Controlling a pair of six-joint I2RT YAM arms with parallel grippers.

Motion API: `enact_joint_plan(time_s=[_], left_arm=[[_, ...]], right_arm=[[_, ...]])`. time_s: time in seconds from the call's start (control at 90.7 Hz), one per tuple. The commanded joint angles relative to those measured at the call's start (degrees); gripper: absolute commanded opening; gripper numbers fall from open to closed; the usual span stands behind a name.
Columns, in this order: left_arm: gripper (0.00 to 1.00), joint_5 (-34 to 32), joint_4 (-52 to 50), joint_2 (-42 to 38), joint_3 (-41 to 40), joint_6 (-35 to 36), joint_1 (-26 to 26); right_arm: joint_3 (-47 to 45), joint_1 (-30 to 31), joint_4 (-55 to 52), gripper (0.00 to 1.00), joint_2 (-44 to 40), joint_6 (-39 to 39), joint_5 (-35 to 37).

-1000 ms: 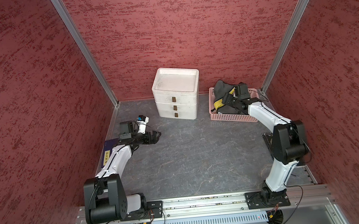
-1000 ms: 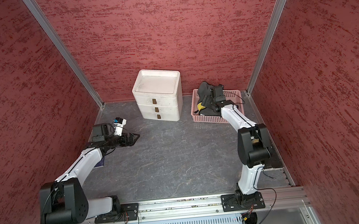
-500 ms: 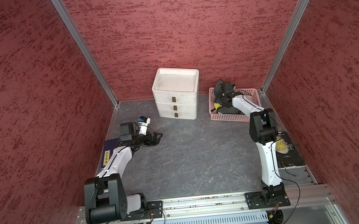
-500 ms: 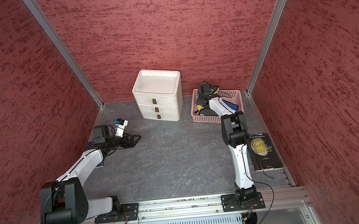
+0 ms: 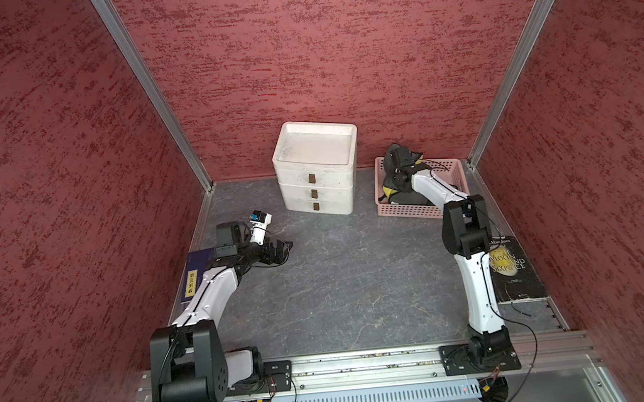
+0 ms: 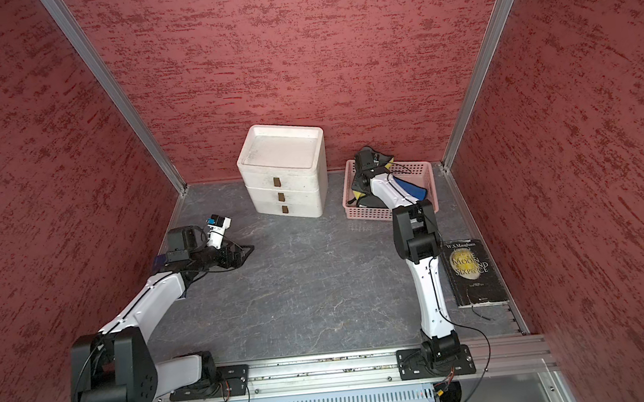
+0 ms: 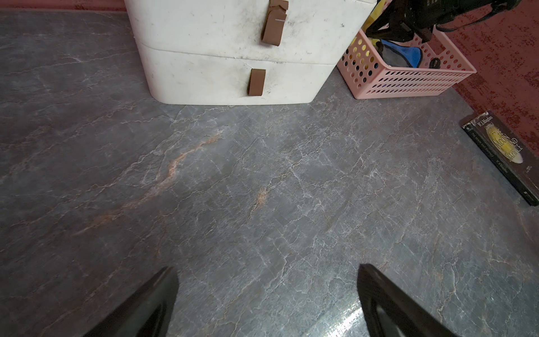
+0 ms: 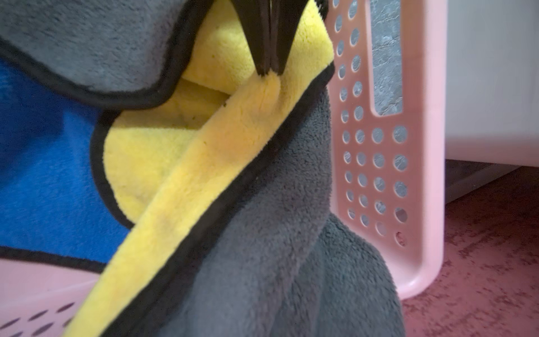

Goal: Fold the square dishcloth
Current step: Pick up the cleaning item from the bin.

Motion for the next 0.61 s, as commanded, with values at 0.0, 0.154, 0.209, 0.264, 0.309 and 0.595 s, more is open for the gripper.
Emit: enact_joint_plan(time_s=[0.0, 0.154, 0.209, 0.264, 0.309, 0.595], left_arm=[[1.00, 0.94, 0.32, -1.56, -0.57, 1.24, -0.32], [1.00, 1.70, -0.90, -2.10, -0.11, 1.61, -0.32], [1.00, 1.98, -1.50, -2.36, 0.15, 1.64, -0.32], [1.00, 2.56, -2.19, -2.75, 0.42, 1.92, -0.27], [1.00, 2.96, -2.65, -3.16, 0.61, 2.19, -0.24], [1.00, 11.03, -11.90, -7.75, 3.80, 5.88, -0.41]], right_arm=[[0.19, 0.61, -1.65, 0.00, -4.58, -1.67, 2.30], [-4.65, 1.17, -0.15, 0.00, -11.34, -3.34, 3.08], [-7.33, 1.67, 0.70, 0.00, -14.53, -3.80, 3.13], [-10.85, 2.39, 1.76, 0.00, -18.51, -4.57, 3.35], [-13.87, 3.13, 2.99, 0.00, -21.84, -5.22, 3.44], [-29.88, 11.56, 6.45, 0.00, -42.16, -8.61, 3.03]])
